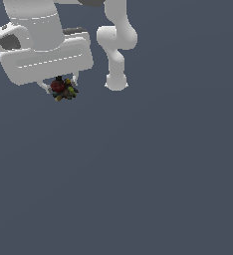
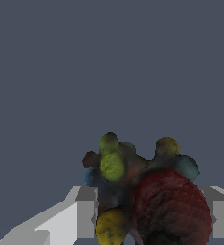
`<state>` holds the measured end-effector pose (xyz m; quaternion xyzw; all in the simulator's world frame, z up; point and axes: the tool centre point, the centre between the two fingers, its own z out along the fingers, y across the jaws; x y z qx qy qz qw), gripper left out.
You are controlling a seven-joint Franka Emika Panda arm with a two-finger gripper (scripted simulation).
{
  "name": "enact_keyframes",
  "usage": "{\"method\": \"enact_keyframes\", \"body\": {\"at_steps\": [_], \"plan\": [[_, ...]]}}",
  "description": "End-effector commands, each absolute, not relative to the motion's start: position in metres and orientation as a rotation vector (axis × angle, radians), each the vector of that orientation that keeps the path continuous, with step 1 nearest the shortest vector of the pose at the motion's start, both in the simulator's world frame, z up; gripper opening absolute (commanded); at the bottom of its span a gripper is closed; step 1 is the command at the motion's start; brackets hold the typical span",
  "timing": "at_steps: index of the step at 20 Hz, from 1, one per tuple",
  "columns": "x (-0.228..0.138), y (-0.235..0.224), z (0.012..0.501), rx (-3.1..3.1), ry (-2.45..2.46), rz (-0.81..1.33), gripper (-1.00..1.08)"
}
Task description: Pick up the object and move it to a goal position.
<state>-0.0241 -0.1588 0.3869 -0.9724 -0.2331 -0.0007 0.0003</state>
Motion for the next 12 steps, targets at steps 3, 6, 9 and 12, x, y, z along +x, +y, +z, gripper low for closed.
{"method": "enact_keyframes", "body": {"at_steps": [3,6,9,12], "plan": [[-0.023,-0.166,0.410,-3.055,-0.732,-0.001,-1.00],[-0.022,-0.168,0.418,-3.055,-0.732,-0.001,-1.00],[-0.021,-0.170,0.423,-3.055,-0.732,-0.001,-1.00],[-0.021,-0.170,0.424,-3.055,-0.732,-0.001,-1.00]]}}
